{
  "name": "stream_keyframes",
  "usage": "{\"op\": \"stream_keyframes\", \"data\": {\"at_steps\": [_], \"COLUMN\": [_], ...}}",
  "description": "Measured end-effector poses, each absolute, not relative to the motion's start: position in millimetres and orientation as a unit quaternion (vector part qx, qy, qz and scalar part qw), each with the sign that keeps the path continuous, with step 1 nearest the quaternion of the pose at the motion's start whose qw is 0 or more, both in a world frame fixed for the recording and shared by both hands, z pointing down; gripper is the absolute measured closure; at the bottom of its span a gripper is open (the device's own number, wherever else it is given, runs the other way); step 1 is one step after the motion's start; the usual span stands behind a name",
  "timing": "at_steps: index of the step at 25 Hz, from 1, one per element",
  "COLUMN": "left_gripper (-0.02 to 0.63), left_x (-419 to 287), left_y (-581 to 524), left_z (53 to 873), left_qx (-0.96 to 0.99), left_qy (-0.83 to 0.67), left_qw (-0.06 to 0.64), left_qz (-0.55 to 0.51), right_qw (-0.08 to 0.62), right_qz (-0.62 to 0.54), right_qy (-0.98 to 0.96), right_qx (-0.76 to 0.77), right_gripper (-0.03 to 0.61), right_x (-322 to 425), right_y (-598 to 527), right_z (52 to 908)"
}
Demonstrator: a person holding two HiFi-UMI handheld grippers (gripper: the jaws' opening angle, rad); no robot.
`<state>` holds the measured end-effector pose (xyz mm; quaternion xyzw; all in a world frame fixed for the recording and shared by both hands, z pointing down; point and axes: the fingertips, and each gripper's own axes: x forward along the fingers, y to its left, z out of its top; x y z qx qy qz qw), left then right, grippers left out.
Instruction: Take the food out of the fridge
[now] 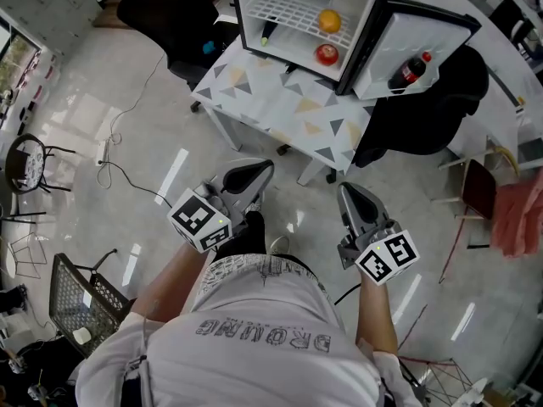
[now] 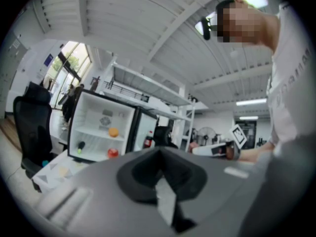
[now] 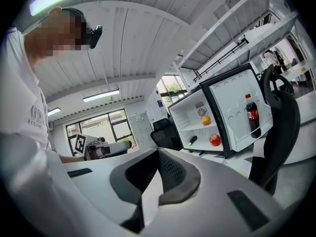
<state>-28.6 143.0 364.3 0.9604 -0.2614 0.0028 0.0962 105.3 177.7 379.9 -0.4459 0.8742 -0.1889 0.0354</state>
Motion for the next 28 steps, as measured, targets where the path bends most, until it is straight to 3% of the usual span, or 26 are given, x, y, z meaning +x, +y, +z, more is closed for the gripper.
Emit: {"op": "stream_keyframes", "data": {"at_steps": [28], "left_gripper": [0.609], "left_x": [-54.4], "left_y": [-46.1], "left_z": [375.9], "left_qx": [0.966], "left_qy": [-0.226], "left_qw": [0.123], "left_qz": [0.001], "right_qw": [0.004], "right_qz": [-0.212], "right_qy": [0.850], "right_qx": [-0.482], "right_gripper": [0.577], "right_x": [72.6], "right_y": [0.6], "right_z": [393.5]}}
